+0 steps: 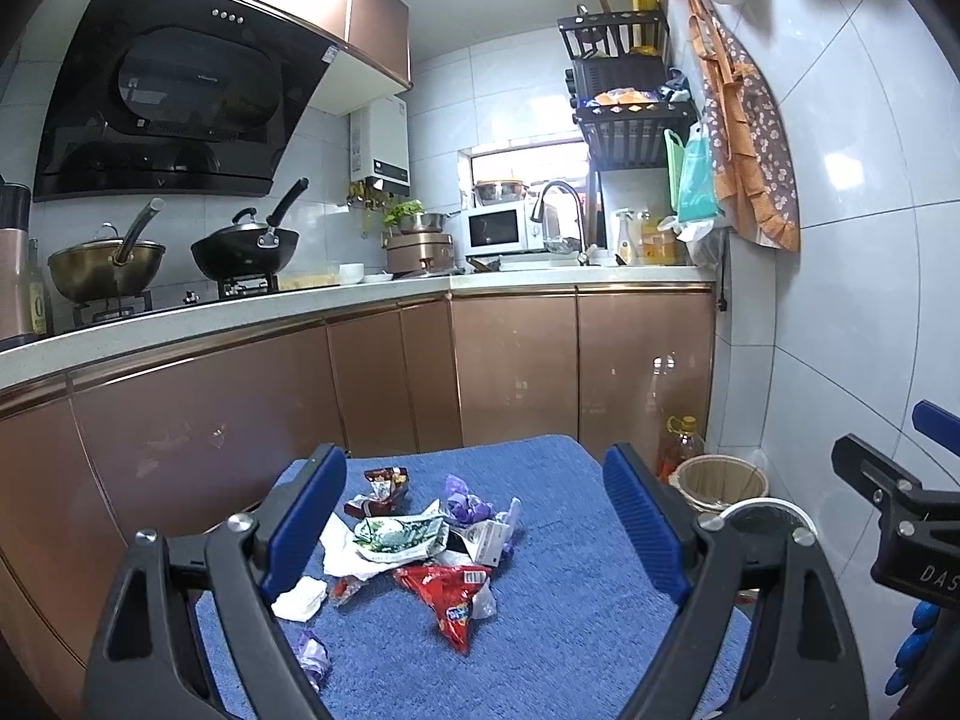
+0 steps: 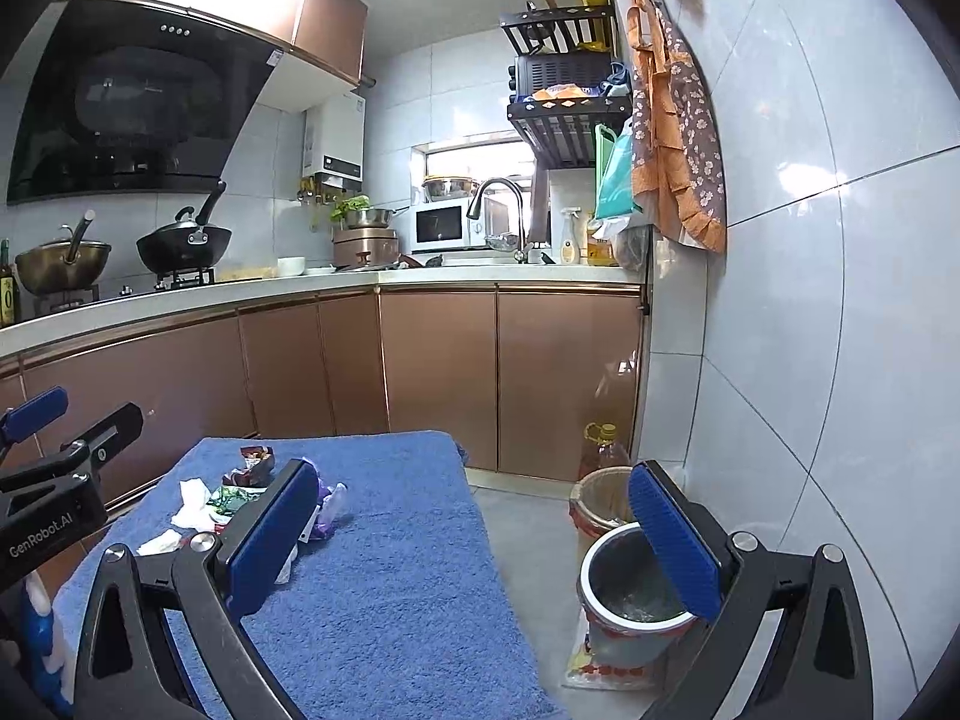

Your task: Collect trash

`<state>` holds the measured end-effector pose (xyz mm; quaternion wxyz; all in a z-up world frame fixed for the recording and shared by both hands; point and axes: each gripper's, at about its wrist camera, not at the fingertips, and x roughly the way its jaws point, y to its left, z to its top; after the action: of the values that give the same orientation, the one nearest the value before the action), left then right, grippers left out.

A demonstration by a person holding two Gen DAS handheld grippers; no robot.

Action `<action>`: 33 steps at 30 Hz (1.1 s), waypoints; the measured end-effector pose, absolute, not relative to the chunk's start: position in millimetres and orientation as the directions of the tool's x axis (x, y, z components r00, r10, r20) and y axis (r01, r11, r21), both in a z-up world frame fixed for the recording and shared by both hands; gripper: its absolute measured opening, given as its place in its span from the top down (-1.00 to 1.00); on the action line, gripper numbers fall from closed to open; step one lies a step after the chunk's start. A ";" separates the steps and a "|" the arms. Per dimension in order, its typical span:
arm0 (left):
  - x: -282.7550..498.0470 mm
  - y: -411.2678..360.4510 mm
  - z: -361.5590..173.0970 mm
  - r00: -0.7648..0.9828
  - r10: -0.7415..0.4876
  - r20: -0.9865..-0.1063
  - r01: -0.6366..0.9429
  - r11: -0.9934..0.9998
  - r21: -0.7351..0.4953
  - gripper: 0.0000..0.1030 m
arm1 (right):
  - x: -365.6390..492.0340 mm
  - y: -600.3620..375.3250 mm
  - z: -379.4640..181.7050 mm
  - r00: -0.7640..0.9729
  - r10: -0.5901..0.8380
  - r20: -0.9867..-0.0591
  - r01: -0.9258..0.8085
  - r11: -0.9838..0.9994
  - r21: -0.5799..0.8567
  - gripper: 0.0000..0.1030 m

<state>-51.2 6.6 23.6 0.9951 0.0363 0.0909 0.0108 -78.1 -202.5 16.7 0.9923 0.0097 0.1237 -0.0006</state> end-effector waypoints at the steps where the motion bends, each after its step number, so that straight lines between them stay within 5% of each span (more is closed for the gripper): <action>1: -50.6 6.0 23.1 0.983 0.027 -0.180 -0.014 0.997 0.073 -0.70 | -78.8 -200.9 15.7 0.970 0.001 -0.245 0.004 1.000 0.020 -1.00; 33: -11.3 1.9 19.9 0.977 0.006 -0.214 0.017 0.995 0.103 -0.70 | -44.8 -207.8 8.4 0.972 0.071 -0.223 -0.052 0.995 0.089 -1.00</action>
<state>-11.3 1.9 19.9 0.9928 0.0522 0.1078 -0.0028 -44.8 -207.8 8.4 0.9922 0.0412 0.1138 0.0309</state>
